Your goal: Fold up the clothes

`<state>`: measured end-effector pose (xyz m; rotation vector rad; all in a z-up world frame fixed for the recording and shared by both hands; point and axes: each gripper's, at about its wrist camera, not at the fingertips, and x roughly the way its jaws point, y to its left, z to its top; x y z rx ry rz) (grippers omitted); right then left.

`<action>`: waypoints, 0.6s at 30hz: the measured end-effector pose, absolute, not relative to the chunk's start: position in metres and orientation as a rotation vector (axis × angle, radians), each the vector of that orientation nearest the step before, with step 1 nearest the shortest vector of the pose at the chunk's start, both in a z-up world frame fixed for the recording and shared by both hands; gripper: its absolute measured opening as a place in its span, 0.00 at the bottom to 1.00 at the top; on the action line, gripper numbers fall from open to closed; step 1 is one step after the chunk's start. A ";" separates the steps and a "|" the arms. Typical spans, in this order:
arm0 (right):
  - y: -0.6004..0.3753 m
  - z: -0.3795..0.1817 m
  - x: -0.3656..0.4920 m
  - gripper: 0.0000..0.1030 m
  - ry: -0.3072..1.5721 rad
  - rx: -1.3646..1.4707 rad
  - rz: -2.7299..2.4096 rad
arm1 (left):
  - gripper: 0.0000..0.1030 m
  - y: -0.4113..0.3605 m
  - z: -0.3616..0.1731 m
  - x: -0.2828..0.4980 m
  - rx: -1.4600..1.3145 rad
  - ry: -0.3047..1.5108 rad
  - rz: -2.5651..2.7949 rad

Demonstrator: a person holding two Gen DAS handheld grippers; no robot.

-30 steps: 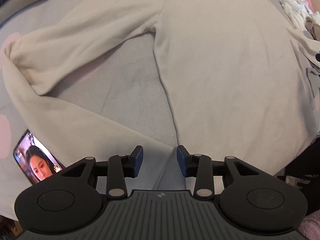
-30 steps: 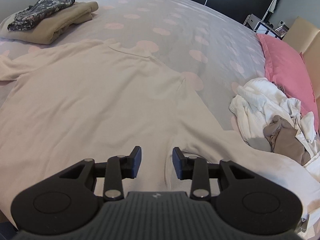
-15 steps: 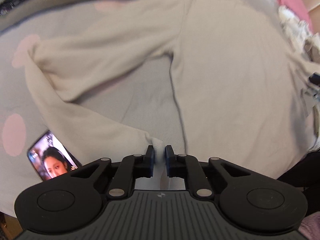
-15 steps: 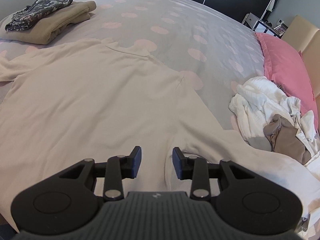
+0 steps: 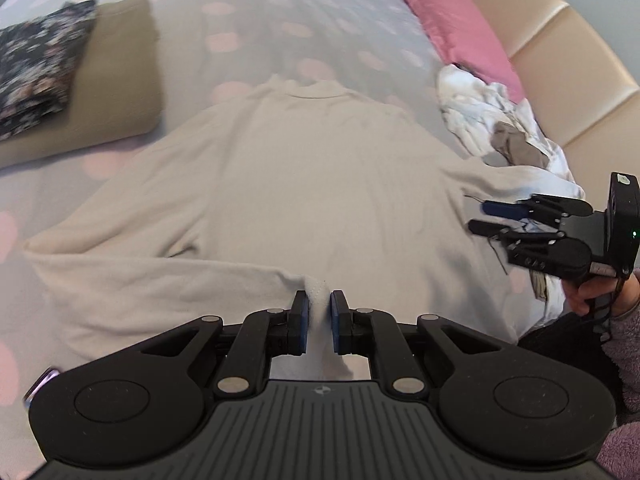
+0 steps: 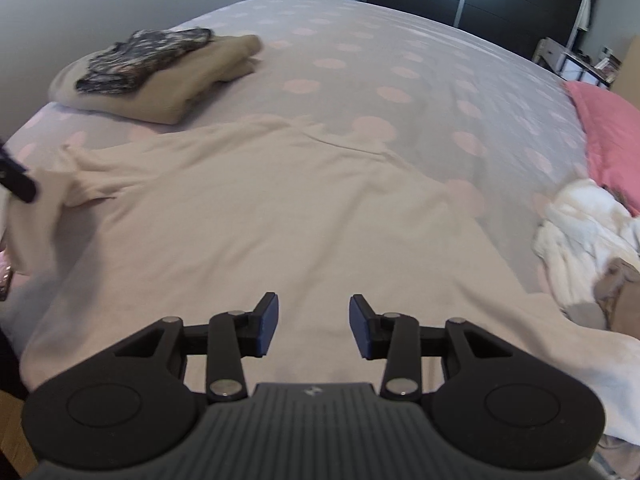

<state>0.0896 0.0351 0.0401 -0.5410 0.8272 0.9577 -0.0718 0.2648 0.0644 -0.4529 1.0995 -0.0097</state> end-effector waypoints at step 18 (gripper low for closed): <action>0.097 0.012 0.042 0.45 1.027 -0.413 1.247 | 0.09 0.232 0.007 -0.024 -0.389 1.155 -0.050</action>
